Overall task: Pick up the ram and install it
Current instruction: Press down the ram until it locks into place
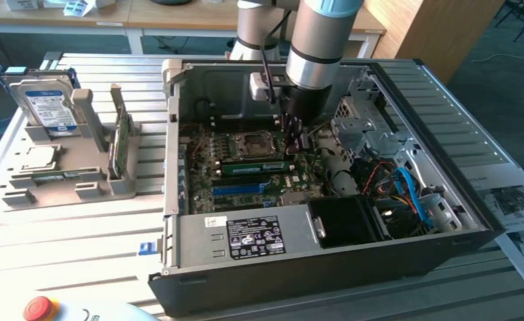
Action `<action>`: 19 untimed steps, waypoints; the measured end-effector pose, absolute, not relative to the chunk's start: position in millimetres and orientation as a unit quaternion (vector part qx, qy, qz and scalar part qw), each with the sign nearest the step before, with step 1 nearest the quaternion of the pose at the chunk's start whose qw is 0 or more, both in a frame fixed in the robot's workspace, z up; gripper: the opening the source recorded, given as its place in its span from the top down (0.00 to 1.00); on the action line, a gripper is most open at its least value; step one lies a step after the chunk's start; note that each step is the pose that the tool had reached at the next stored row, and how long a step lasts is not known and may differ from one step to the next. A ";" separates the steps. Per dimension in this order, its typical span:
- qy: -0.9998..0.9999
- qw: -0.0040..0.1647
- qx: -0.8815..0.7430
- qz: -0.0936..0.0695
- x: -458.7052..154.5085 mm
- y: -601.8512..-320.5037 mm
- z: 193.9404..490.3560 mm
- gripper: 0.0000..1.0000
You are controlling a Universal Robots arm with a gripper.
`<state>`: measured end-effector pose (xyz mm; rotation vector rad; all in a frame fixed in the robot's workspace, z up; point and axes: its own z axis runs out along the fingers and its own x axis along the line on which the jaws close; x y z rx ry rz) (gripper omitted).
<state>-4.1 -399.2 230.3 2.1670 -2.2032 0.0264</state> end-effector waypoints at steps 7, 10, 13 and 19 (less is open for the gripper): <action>-0.713 0.026 0.701 0.009 -4.1 -399.2 227.7 0.90; -0.713 0.026 0.701 0.009 -4.1 -399.2 227.5 0.90; -0.713 0.026 0.701 0.009 -4.1 -399.2 227.4 0.90; -0.713 0.026 0.701 0.009 -4.1 -399.2 226.5 0.90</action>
